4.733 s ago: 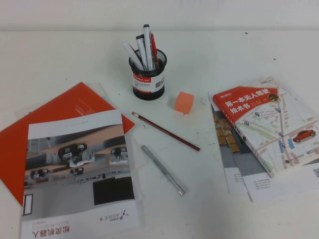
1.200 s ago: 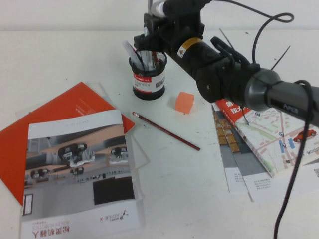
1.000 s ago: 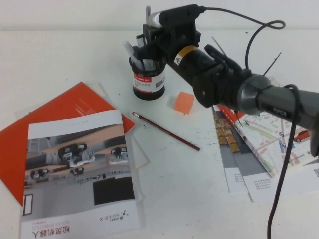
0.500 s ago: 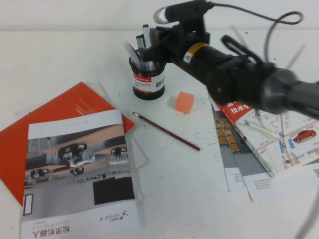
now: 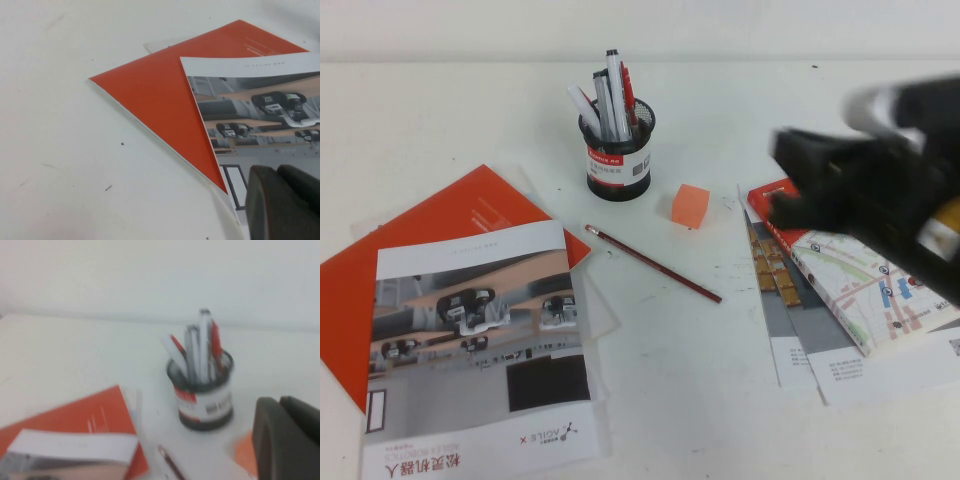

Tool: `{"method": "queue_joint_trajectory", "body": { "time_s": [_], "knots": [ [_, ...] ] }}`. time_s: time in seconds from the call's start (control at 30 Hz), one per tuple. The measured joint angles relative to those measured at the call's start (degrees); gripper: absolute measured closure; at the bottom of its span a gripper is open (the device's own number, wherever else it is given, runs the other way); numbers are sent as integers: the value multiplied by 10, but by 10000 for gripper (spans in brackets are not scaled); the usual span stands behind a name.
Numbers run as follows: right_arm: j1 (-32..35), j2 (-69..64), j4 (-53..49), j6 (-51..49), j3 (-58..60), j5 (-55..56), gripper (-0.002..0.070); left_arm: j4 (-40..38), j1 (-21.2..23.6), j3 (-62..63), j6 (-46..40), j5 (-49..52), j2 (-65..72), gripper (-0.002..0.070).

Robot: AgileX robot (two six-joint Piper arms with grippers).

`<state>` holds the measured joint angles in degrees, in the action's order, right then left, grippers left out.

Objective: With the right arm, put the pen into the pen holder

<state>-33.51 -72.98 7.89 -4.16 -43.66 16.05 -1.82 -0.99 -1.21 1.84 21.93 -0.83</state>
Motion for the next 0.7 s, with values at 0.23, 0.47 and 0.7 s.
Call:
{"method": "queue_joint_trajectory", "body": {
  "time_s": [0.23, 0.47, 0.7],
  "knots": [
    [41, 153, 19, 62, 156, 33, 695, 0, 0, 0, 0, 0, 0, 678],
    [67, 310, 108, 153, 274, 3, 695, 0, 0, 0, 0, 0, 0, 678],
    [196, 516, 154, 212, 375, -89, 695, 0, 0, 0, 0, 0, 0, 678]
  ]
}}
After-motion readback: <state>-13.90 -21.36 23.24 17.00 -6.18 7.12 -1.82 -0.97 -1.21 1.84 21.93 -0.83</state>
